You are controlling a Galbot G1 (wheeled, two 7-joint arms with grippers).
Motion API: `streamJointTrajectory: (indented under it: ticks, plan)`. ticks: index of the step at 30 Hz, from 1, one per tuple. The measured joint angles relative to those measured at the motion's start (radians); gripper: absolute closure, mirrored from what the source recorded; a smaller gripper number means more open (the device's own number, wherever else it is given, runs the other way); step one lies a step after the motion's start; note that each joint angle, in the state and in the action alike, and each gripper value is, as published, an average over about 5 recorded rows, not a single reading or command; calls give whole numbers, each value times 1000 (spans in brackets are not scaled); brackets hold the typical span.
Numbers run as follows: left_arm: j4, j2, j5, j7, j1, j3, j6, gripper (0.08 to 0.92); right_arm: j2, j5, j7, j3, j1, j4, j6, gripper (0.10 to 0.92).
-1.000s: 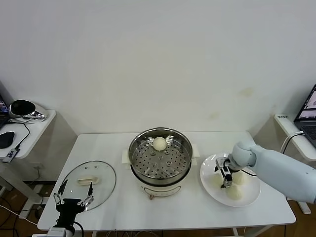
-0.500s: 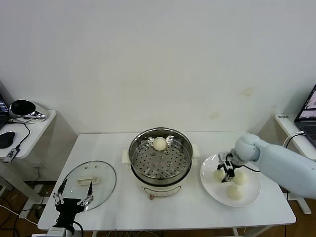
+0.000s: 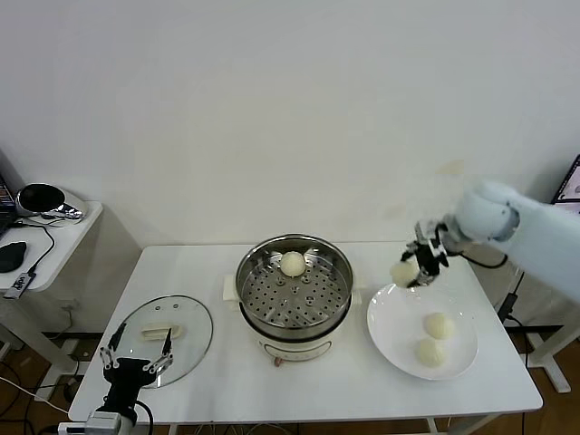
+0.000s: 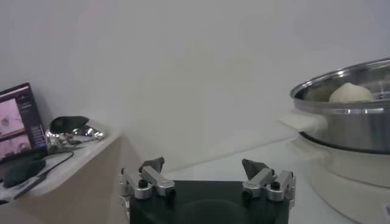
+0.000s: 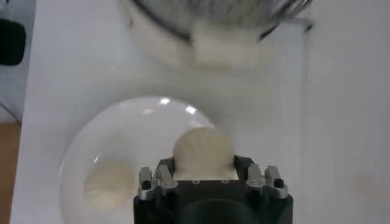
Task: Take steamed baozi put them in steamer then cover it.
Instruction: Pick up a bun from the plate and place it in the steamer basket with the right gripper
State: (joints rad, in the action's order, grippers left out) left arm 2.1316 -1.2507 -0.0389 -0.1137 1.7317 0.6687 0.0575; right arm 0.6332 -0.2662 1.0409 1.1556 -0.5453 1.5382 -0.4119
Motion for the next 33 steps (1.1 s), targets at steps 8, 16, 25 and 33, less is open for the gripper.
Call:
streamJointTrajectory:
  ticks: [8, 16, 25, 33]
  plan:
    - [-16, -4, -1, 0, -3, 7, -2, 177, 196, -168, -78, 68, -82, -36, -88, 408]
    - [-22, -18, 3, 0, -3, 25, -4, 177, 422, -257, -155, 101, -57, -137, -170, 407]
    - [-31, -32, 11, 0, 0, 35, -17, 177, 603, -299, -223, 120, 10, -240, -239, 408]
    - [-32, -34, 10, 0, 9, 45, -29, 177, 705, -305, -249, 127, 64, -315, -276, 406]
